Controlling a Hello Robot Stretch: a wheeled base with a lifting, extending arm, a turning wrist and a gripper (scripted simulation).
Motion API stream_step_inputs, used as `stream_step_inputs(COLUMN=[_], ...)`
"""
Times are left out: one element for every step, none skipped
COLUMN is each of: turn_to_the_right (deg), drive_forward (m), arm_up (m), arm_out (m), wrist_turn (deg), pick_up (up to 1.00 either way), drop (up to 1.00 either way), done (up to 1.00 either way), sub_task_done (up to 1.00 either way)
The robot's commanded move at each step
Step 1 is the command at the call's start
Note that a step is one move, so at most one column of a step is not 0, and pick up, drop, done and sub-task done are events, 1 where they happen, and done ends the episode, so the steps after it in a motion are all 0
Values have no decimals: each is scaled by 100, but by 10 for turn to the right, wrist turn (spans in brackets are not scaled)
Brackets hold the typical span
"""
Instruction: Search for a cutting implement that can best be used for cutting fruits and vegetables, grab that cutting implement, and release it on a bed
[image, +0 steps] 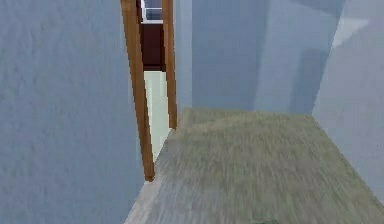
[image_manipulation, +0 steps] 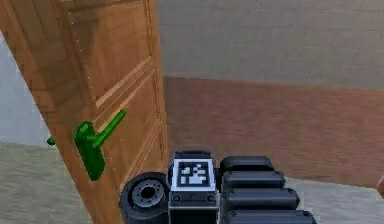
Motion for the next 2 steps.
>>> stream_step_inputs(turn_to_the_right=[0, 0], drive_forward=[100, 60], arm_up=[0, 0], arm_out=[0, 0], wrist_turn=[0, 0], pick_up=[0, 0], drop=[0, 0], done=[0, 0], sub_task_done=[0, 0])
